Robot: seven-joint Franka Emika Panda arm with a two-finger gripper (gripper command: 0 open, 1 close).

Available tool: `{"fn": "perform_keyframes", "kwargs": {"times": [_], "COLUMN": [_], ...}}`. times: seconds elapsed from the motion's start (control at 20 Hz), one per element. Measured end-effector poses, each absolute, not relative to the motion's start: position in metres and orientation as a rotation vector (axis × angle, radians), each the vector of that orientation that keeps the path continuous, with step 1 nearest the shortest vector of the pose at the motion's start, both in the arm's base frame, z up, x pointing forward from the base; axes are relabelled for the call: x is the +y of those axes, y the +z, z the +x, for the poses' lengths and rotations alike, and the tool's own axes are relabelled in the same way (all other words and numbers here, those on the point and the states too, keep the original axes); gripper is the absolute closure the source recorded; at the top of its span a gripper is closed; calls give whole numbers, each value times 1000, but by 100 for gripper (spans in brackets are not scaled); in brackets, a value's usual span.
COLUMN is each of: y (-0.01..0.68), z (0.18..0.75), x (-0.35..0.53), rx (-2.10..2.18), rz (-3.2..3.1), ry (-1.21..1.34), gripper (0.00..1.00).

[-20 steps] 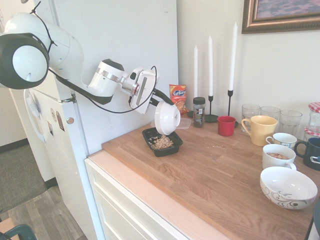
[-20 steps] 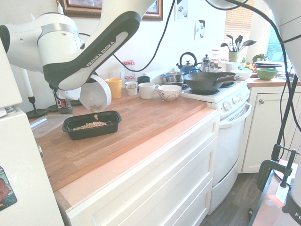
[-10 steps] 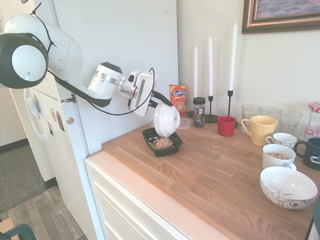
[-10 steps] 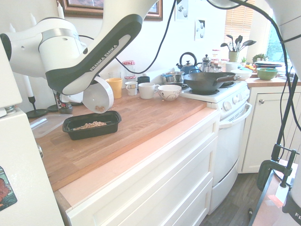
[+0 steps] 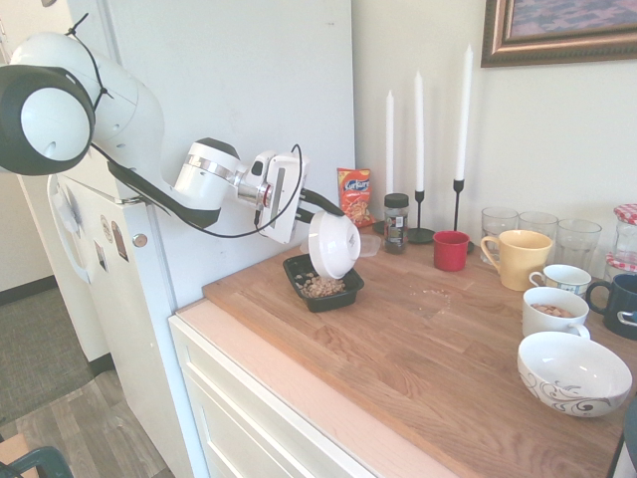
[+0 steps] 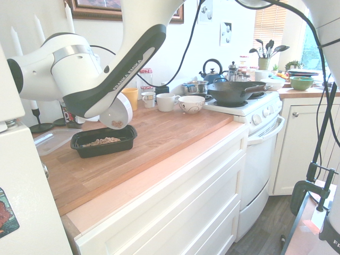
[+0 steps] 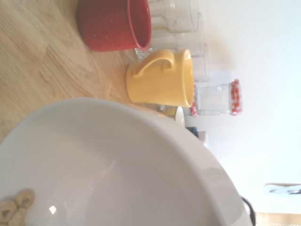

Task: Put the cereal into the box

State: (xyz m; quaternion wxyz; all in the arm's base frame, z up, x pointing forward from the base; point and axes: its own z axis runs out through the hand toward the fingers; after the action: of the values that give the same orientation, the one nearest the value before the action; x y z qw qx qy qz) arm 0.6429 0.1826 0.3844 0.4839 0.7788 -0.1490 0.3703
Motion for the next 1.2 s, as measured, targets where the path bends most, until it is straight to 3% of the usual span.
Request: {"fn": "perform_keyframes", "kwargs": {"times": [0.65, 1.2], "y": [367, 444], "z": [640, 684], "x": [184, 132], "rx": [-336, -702], "rz": [1845, 2027], "ry": [908, 855], "gripper": [100, 100]}}
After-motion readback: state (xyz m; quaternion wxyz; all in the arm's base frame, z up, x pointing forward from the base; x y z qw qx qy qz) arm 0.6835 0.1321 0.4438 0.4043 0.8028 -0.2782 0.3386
